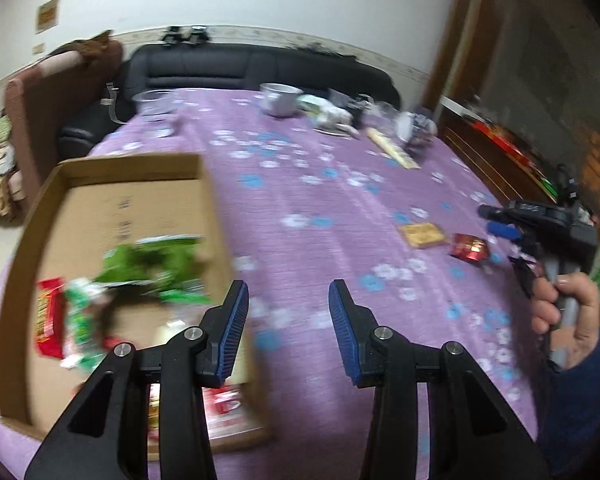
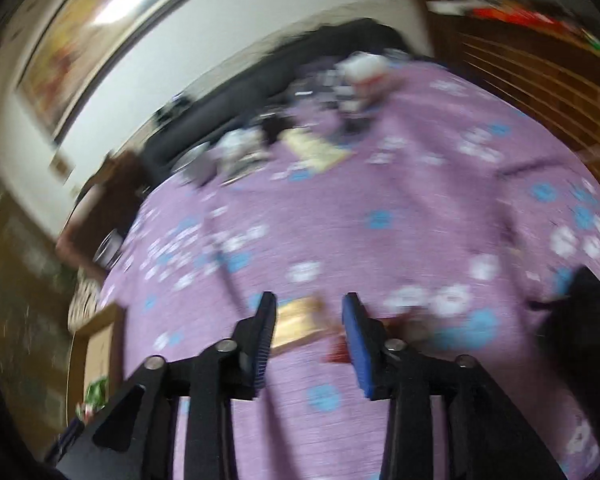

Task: Organize snacks
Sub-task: 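Move both grippers back over the yellow cake packet and red foil packet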

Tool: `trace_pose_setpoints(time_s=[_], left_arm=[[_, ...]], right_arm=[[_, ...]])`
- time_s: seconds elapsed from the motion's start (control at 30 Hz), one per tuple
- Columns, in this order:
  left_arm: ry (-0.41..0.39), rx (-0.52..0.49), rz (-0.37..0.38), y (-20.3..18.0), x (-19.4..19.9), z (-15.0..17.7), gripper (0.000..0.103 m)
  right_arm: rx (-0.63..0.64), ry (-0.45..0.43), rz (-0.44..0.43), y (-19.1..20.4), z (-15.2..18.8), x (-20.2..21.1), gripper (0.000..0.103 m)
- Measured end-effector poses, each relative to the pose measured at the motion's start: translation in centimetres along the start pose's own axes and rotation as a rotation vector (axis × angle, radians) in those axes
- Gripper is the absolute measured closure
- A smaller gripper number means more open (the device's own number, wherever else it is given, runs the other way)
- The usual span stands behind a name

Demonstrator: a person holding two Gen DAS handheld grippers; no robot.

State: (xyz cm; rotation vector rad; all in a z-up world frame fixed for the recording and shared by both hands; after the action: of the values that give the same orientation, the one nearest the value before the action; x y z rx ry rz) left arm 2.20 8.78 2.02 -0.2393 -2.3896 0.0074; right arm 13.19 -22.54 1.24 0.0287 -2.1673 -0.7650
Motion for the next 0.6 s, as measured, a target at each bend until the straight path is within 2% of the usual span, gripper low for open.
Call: trace_pose_setpoints(time_s=[0.1,0.27,0.47,0.5,0.57,0.6], left_arm=[[0.021,-0.045,0.04,-3.2,-1.1,-1.3,0.063],[0.034,-0.112,0.037,-6.4,-2.8,-2.8,0.063],[0.078,-0.11,0.052,-7.8,-5.3,-4.4,0.064],[0.083,-0.107,0.051,-7.9,-5.7,-4.6,0.064],[0.096,-0.106,0.06,-8.6,-6.7,-5.4,0.059],[0.102,-0.11,0.065,-9.1,-7.5,-5.9,0.051]], right_arm=[[-0.058,0.019,-0.01,-1.7,0.0,-0.9,0.06],[-0.047,0.072,-0.06,-1.8,0.5,-2.1,0.065],[0.078,0.198,-0.19,2.6,4.1,-2.8,0.067],[0.078,0.196,-0.201,2.9,4.2,-2.6,0.069],[0.063,0.156,-0.181,2.4,3.4,-2.1,0.067],[0.04,0.136,-0.167,1.7,2.9,-1.9,0.066]])
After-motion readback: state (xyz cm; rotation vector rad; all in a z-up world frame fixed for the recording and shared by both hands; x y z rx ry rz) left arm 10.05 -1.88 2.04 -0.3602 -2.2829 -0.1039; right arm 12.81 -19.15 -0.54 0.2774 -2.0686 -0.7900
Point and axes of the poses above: each gripper's, at about its wrist camera, not at the fingertips, and x roughly against the way its jaws point, y to its left, z to its underside, the point moved 7 cm from there along -x, roughly the way its jaws point, and after that the axes turned 9 degrees about -x, right-handed, at the moved point
